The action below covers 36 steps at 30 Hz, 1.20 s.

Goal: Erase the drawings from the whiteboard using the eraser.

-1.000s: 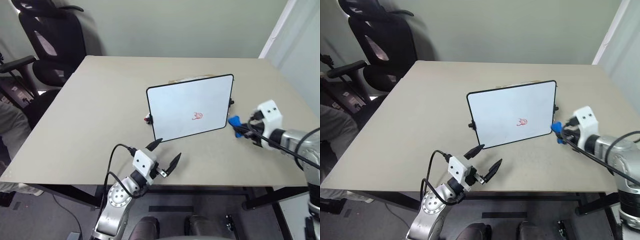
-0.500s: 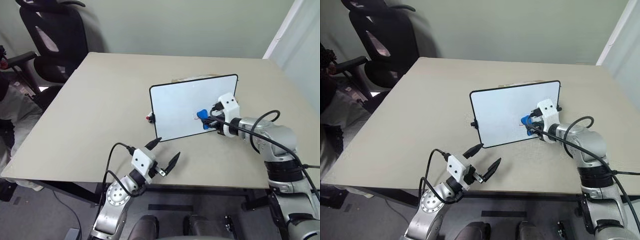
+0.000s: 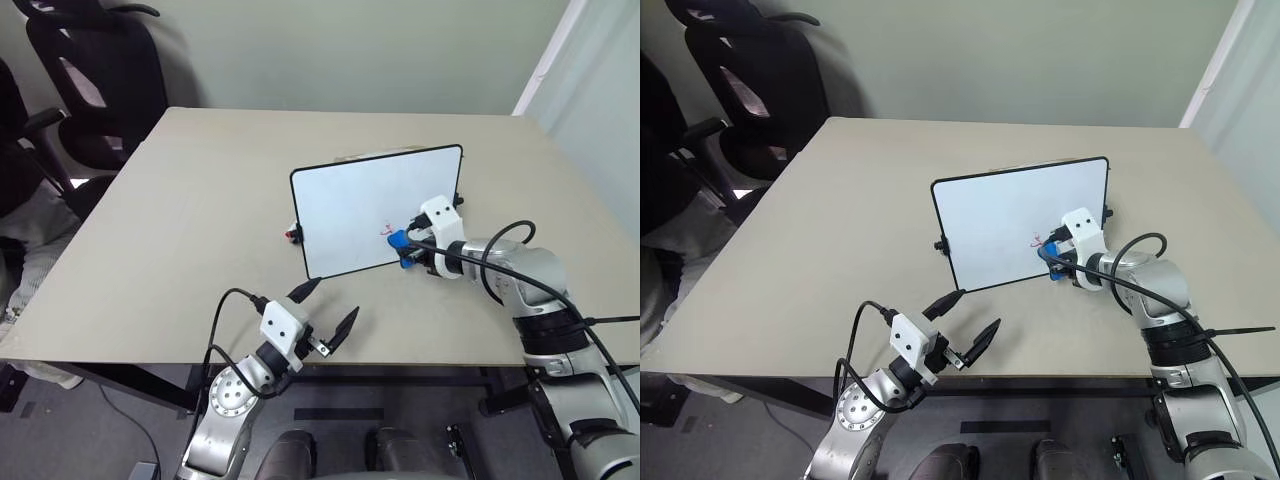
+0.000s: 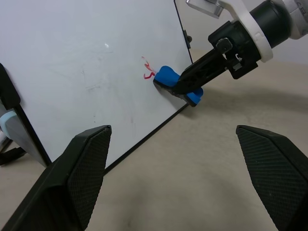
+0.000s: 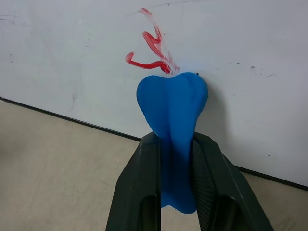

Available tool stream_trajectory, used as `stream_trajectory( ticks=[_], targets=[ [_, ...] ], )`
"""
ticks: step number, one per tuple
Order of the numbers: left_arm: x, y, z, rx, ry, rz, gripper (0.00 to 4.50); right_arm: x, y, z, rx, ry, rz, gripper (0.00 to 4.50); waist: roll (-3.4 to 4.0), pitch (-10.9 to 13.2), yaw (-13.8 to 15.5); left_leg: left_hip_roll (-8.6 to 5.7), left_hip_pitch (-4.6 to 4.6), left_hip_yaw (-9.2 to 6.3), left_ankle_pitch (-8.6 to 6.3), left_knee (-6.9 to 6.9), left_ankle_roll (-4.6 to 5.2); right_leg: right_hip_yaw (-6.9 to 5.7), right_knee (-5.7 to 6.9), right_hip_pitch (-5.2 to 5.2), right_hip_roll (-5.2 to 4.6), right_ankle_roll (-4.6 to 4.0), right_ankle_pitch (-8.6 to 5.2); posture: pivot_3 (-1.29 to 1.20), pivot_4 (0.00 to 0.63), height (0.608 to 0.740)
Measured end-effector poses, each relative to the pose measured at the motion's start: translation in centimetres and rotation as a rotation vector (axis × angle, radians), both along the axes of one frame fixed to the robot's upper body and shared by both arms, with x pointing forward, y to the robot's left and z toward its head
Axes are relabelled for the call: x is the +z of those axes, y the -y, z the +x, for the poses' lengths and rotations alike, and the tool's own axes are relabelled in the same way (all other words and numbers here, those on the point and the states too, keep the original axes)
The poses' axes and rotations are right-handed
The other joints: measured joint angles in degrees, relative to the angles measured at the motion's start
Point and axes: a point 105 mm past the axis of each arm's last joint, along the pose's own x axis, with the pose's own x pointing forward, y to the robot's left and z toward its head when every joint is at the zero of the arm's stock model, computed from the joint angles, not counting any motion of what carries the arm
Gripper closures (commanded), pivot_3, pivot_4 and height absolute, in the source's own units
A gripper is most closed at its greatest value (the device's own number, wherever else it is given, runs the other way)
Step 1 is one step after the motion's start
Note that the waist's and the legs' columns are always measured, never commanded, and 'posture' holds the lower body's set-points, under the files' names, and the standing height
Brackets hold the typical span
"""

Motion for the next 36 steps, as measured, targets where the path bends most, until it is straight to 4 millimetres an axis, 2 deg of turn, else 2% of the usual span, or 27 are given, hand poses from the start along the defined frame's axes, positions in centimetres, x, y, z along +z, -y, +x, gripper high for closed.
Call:
stream_trajectory(
  ticks=[2, 8, 12, 16, 21, 24, 36],
  targets=[
    [0.0, 0.0, 0.0, 0.000, 0.000, 0.000, 0.00, 0.7, -0.4, 0.3, 0.009, 0.015, 0.003, 3.70, 0.01, 0.00, -0.20, 0.00, -0.08, 0.01, 0.09, 0.00, -0.01, 0.00, 0.00, -0.13, 0.00, -0.03, 0.15, 0.00, 0.150, 0.739],
    [0.1, 0.0, 0.1, 0.002, 0.002, -0.004, 0.00, 4.6, -1.9, 1.3, 0.045, 0.126, 0.025, 3.70, 0.02, 0.01, -0.49, 0.15, -0.10, 0.01, 0.13, -0.01, -0.03, 0.00, 0.00, -0.26, 0.15, -0.19, 0.28, 0.00, 0.150, 0.739],
    [0.2, -0.1, 0.2, 0.006, 0.006, -0.005, 0.00, 5.2, -3.0, 1.0, 0.074, 0.150, 0.043, 3.70, 0.02, 0.00, -0.46, 0.25, -0.14, 0.02, 0.13, -0.01, -0.04, 0.00, 0.00, -0.38, 0.22, -0.31, 0.35, 0.00, 0.150, 0.739],
    [0.3, 0.0, 0.2, 0.007, 0.008, -0.008, 0.00, 4.7, -3.2, 1.0, 0.077, 0.139, 0.032, 3.70, 0.01, -0.04, -0.46, 0.31, -0.16, 0.02, 0.13, -0.01, -0.05, 0.00, 0.00, -0.35, 0.27, -0.37, 0.38, 0.00, 0.150, 0.739],
    [0.3, 0.0, 0.3, 0.015, 0.010, -0.013, 0.00, 1.3, -3.1, 0.9, 0.050, 0.024, 0.024, 3.70, -0.02, -0.11, -0.46, 0.42, -0.06, 0.03, 0.14, -0.01, -0.12, 0.00, 0.00, -0.29, 0.37, -0.39, 0.39, 0.00, 0.150, 0.739],
    [0.3, -0.1, 0.3, 0.019, 0.010, -0.014, 0.00, 0.0, -2.6, 0.9, 0.030, -0.022, 0.011, 3.70, 0.00, -0.10, -0.46, 0.46, -0.09, 0.03, 0.13, -0.01, -0.13, 0.00, 0.00, -0.33, 0.40, -0.41, 0.40, 0.00, 0.150, 0.739],
    [0.2, -0.1, 0.2, 0.021, 0.005, -0.014, 0.00, -0.9, -2.6, 0.6, 0.028, -0.059, -0.024, 3.70, 0.00, -0.08, -0.38, 0.53, -0.48, 0.03, 0.36, 0.00, -0.32, 0.01, -0.01, -0.74, 0.51, -0.75, 0.80, 0.00, 0.150, 0.739]
  ],
)
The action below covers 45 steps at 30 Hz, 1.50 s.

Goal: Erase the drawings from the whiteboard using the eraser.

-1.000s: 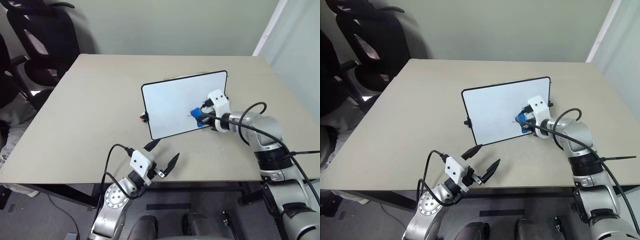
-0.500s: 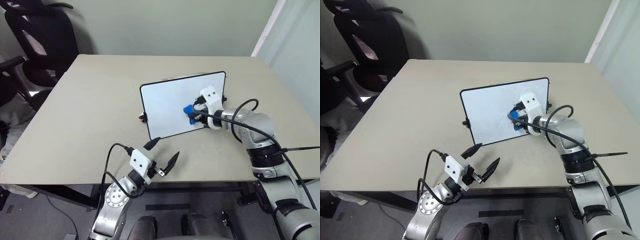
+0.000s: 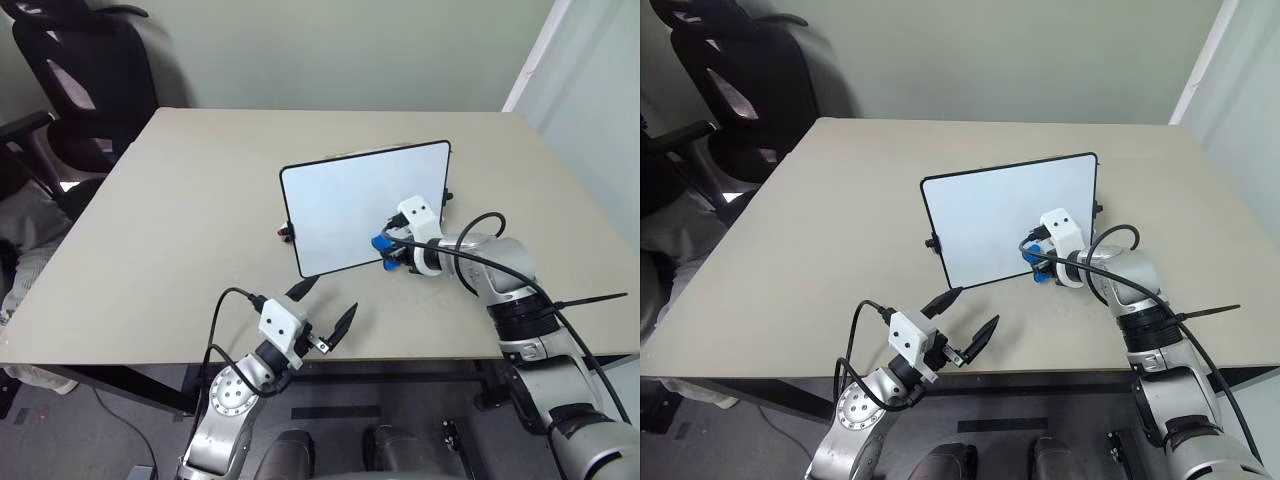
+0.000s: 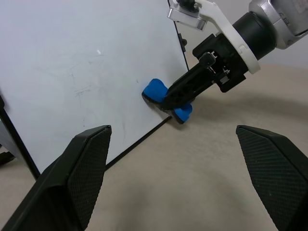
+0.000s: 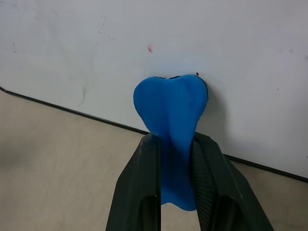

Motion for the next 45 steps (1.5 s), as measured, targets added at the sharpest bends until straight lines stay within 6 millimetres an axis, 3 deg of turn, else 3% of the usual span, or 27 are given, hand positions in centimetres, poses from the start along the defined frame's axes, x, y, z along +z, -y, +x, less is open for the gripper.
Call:
stream_trajectory(
  ticks=[5, 11, 16, 21, 28, 35, 39, 42, 45],
  targets=[
    [0.0, 0.0, 0.0, 0.001, 0.000, 0.000, 0.00, 0.5, -0.6, 0.1, 0.009, 0.004, 0.029, 3.70, -0.01, 0.01, -0.04, 0.14, 0.00, 0.00, 0.04, 0.00, -0.06, 0.62, -0.01, -0.09, 0.51, 0.03, 0.03, 0.00, 0.150, 0.739],
    [0.0, 0.0, 0.0, 0.004, 0.001, -0.002, 0.00, 5.2, -1.9, 0.8, 0.047, 0.126, 0.088, 3.70, -0.04, -0.02, -0.05, 0.17, 0.09, 0.01, 0.03, 0.00, -0.05, 0.97, -0.01, -0.29, 0.73, 0.07, 0.09, 0.00, 0.150, 0.739],
    [0.0, -0.2, 0.1, 0.010, 0.001, -0.002, 0.00, 5.2, -2.2, 0.7, 0.055, 0.127, 0.096, 3.70, -0.06, -0.03, -0.03, 0.15, 0.00, 0.05, 0.03, 0.03, -0.05, 1.07, -0.03, -0.36, 0.72, 0.05, 0.23, 0.00, 0.150, 0.739],
    [-0.1, -0.3, -0.1, 0.013, -0.006, -0.004, 0.00, 4.1, -2.3, 0.7, 0.056, 0.104, 0.088, 3.70, -0.08, -0.11, -0.03, 0.17, 0.07, 0.05, 0.01, -0.01, -0.05, 1.07, 0.02, -0.32, 0.74, 0.04, 0.23, 0.00, 0.150, 0.739],
    [0.3, -0.3, -0.3, 0.014, 0.009, -0.008, 0.00, -1.3, -1.8, -0.2, 0.032, -0.052, 0.039, 3.70, -0.06, -0.15, -0.04, 0.17, 0.04, 0.05, 0.01, 0.00, -0.05, 1.09, 0.00, -0.44, 0.74, 0.01, 0.25, 0.00, 0.150, 0.739],
    [0.3, -0.5, -0.3, 0.015, 0.006, -0.001, 0.00, -1.3, -1.7, 0.0, 0.025, -0.052, 0.032, 3.70, -0.04, -0.13, -0.02, 0.17, -0.01, 0.05, 0.02, 0.02, -0.04, 1.09, 0.00, -0.63, 0.75, -0.10, 0.32, 0.00, 0.150, 0.739],
    [0.3, -0.8, -0.3, 0.023, 0.009, 0.002, 0.00, 1.0, -0.4, 1.0, -0.017, 0.008, 0.071, 3.70, -0.01, -0.09, 0.04, 0.15, -0.05, 0.07, 0.02, 0.04, -0.03, 1.10, -0.02, -0.65, 0.75, -0.19, 0.47, 0.00, 0.150, 0.739],
    [0.3, -0.9, -0.2, 0.021, 0.009, 0.005, 0.00, 4.1, 1.6, 1.9, -0.077, 0.103, 0.091, 3.70, -0.02, -0.09, 0.18, 0.15, -0.04, 0.06, 0.02, 0.04, -0.03, 1.10, -0.01, -0.63, 0.75, -0.21, 0.48, 0.00, 0.150, 0.739],
    [0.4, -0.9, -0.2, 0.020, 0.009, 0.005, 0.00, 5.8, 3.8, 2.1, -0.140, 0.159, 0.088, 3.70, -0.04, -0.11, 0.32, 0.16, -0.03, 0.07, 0.02, 0.03, -0.03, 1.10, 0.00, -0.61, 0.75, -0.20, 0.49, 0.00, 0.150, 0.739]
  ],
)
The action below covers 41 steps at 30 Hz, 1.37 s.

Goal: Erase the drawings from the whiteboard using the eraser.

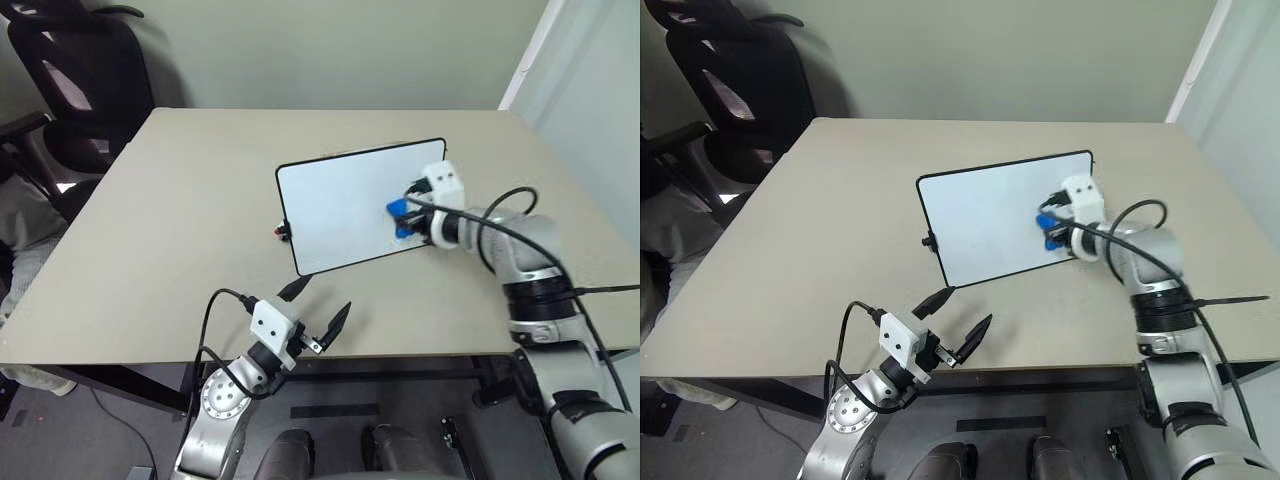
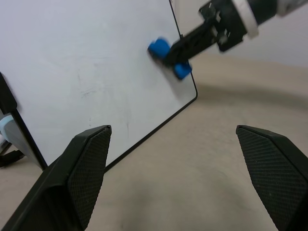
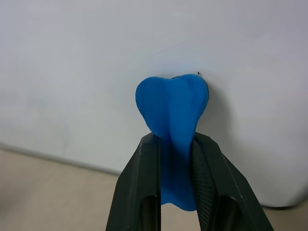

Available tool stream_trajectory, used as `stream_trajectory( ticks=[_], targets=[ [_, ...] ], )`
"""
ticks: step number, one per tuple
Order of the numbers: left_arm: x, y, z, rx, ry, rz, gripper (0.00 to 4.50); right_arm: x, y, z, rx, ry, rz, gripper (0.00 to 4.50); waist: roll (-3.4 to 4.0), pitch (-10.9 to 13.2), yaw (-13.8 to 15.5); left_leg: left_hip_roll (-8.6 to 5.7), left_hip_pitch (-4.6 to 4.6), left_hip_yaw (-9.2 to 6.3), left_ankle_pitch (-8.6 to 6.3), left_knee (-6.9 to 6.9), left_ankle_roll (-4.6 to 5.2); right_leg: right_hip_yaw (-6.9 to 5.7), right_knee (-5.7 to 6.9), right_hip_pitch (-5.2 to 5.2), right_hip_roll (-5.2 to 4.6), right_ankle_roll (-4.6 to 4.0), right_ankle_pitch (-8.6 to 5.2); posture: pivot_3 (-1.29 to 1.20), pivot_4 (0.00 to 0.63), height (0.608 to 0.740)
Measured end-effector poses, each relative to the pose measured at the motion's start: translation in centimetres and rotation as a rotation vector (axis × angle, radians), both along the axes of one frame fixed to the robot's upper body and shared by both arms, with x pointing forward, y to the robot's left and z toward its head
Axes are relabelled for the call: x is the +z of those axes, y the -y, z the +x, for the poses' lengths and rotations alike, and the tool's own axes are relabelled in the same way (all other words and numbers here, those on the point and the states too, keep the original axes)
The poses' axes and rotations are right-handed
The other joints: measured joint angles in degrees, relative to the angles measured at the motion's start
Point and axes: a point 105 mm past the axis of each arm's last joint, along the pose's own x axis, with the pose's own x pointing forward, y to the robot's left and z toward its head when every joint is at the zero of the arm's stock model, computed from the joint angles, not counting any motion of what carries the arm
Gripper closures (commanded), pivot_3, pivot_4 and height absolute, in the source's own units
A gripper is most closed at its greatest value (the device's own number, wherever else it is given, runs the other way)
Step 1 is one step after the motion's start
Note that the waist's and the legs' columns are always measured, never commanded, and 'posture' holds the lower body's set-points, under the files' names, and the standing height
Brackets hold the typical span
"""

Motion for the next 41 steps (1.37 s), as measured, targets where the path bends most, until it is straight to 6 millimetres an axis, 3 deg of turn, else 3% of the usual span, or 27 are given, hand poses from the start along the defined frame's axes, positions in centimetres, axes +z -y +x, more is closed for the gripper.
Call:
stream_trajectory(
  ticks=[6, 13, 21, 24, 30, 35, 41],
  targets=[
    [0.1, 0.0, 0.1, -0.004, 0.002, 0.003, 0.00, -0.1, 3.8, -1.8, -0.085, 0.045, -0.043, 3.70, 0.03, -0.09, 0.43, 0.00, 0.05, 0.02, 0.02, 0.01, 0.04, 0.00, -0.03, 0.22, 0.00, 0.13, 0.07, 0.00, 0.150, 0.739],
    [0.0, 0.0, 0.1, -0.002, -0.001, 0.005, 0.00, 1.1, 9.2, -5.5, -0.232, 0.044, 0.024, 3.70, -0.07, -0.28, 0.89, 0.00, 0.13, 0.13, -0.15, 0.06, 0.64, 0.09, -0.13, 0.75, -0.01, 0.59, -0.56, 0.00, 0.150, 0.739],
    [0.1, 0.3, 0.2, -0.016, 0.005, 0.005, 0.00, -5.1, 12.1, -7.9, -0.334, -0.148, -0.009, 3.70, -0.33, -0.38, 0.76, -0.05, 0.40, 0.16, -0.31, 0.06, 0.42, 0.27, -0.04, 0.92, 0.00, 0.80, -0.78, 0.00, 0.150, 0.739],
    [0.1, 0.4, 0.2, -0.027, 0.002, 0.009, 0.00, -6.0, 12.8, -7.9, -0.359, -0.160, -0.013, 3.01, -0.21, -0.30, 0.71, -0.06, 0.37, 0.17, -0.32, 0.06, 0.41, 0.29, -0.01, 0.87, 0.01, 0.80, -0.78, 0.00, 0.150, 0.739],
    [0.0, 0.5, 0.4, -0.042, 0.002, 0.016, 0.00, -5.9, 12.9, -8.3, -0.349, -0.129, -0.036, 0.95, -0.23, -0.29, 0.74, -0.05, 0.33, 0.17, -0.30, 0.07, 0.43, 0.29, 0.00, 0.89, 0.03, 0.80, -0.78, 0.00, 0.150, 0.739],
    [-0.2, 0.6, 0.5, -0.048, -0.002, 0.024, 0.00, -5.8, 13.7, -10.4, -0.317, -0.099, -0.092, 0.95, -0.18, -0.34, 1.19, -0.08, 0.08, 0.18, -0.30, 0.15, 0.49, 0.35, -0.05, 0.88, 0.02, 0.85, -0.81, 0.00, 0.150, 0.739],
    [-0.1, 1.2, 0.3, -0.074, 0.019, 0.043, 0.00, -3.3, 13.9, -12.8, -0.248, 0.116, -0.090, 0.95, -0.36, -0.47, 1.23, -0.10, 0.19, 0.20, -0.44, 0.15, 0.69, 0.36, -0.02, 1.04, 0.04, 1.06, -1.22, 0.00, 0.150, 0.739]
  ],
)
